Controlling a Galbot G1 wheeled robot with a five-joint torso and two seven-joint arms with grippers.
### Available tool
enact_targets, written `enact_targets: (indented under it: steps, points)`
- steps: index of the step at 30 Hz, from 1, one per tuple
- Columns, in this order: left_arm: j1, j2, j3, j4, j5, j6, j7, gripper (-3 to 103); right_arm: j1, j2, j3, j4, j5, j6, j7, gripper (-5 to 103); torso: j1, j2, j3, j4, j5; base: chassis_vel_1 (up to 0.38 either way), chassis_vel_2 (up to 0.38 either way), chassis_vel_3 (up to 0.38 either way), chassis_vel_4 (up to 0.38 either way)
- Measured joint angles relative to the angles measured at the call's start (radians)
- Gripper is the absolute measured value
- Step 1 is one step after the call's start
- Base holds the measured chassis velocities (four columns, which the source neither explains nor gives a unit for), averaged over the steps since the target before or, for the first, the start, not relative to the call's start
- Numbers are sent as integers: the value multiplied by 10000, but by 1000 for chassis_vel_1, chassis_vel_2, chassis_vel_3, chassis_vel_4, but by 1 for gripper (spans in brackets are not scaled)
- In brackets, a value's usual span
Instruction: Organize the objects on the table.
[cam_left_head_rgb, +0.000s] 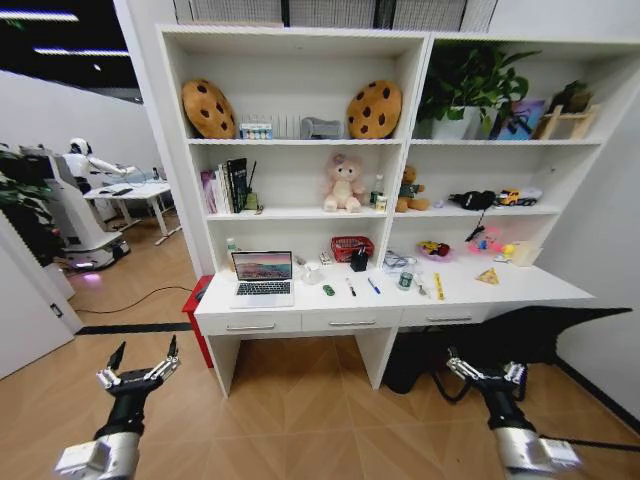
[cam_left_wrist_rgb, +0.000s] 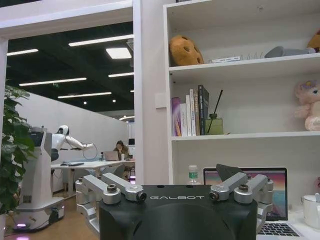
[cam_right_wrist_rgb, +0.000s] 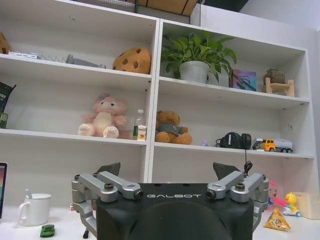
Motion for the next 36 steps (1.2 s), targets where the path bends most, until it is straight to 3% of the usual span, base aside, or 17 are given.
enact_targets:
  steps: [36]
  points:
    - [147,-70,123,25,406,-130,133,100,6,60,-53,-173,224,-173,154,100,-1,0,0,0,0,-1,2,1,-1]
